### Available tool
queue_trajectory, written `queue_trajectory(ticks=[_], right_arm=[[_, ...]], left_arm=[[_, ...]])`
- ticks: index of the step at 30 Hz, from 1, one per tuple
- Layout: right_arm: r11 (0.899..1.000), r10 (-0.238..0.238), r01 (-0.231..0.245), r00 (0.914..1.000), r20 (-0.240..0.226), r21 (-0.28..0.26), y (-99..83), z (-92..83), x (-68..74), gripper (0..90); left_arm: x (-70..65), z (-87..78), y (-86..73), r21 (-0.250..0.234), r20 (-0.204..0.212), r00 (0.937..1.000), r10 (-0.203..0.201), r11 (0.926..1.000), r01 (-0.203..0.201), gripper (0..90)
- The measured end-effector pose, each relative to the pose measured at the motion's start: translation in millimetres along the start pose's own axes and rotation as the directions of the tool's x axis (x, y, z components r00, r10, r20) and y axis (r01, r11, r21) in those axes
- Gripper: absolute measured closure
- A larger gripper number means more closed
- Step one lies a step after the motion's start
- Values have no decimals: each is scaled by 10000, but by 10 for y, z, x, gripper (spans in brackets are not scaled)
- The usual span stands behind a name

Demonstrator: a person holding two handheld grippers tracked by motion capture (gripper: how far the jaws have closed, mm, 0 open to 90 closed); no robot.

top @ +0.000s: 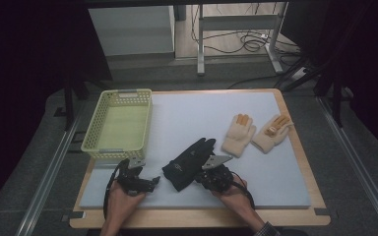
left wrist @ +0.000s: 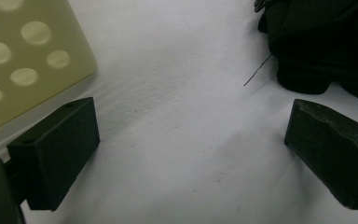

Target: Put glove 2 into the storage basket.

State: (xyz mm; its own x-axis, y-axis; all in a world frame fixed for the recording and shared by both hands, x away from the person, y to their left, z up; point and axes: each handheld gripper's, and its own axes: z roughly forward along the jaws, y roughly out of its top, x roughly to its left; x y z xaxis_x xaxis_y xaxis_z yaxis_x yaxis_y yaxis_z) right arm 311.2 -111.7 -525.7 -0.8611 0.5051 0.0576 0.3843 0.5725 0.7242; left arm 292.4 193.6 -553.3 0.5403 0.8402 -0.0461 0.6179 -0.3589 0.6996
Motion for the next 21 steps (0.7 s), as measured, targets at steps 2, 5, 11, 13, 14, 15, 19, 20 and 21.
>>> queue_trajectory(ticks=[2,5,11,13,14,15,19,20,21], right_arm=[[10000,-9,10,9998,176,-31,-24,-80,-47,774],[9997,211,-206,9985,507,-104,-85,-213,-150,739],[9972,700,-662,9893,1281,-343,-272,-522,-384,653],[9952,942,-888,9816,1664,-400,-364,-634,-493,613],[9939,1083,-1027,9778,1796,-407,-408,-683,-547,597],[9912,1303,-1231,9709,2008,-483,-467,-745,-615,578],[9838,1791,-1720,9507,2530,-504,-633,-897,-794,467],[9819,1891,-1829,9440,2705,-482,-680,-931,-839,440],[9796,2005,-1956,9355,2909,-462,-740,-966,-891,411]], left_arm=[[1,0,0,2,6,10000,7,10000,-7,32],[0,1,0,8,16,10000,-30,10000,30,32],[0,1,-1,6,21,10000,-33,10000,33,32],[1,1,-1,7,23,10000,-31,10000,31,32],[1,1,-1,6,23,10000,-34,10000,33,32],[1,1,-1,8,27,10000,-36,10000,36,32],[4,0,0,28,43,10000,-52,10000,52,31],[4,0,0,31,45,10000,-54,10000,54,31],[5,0,0,33,50,10000,-58,10000,58,30]])
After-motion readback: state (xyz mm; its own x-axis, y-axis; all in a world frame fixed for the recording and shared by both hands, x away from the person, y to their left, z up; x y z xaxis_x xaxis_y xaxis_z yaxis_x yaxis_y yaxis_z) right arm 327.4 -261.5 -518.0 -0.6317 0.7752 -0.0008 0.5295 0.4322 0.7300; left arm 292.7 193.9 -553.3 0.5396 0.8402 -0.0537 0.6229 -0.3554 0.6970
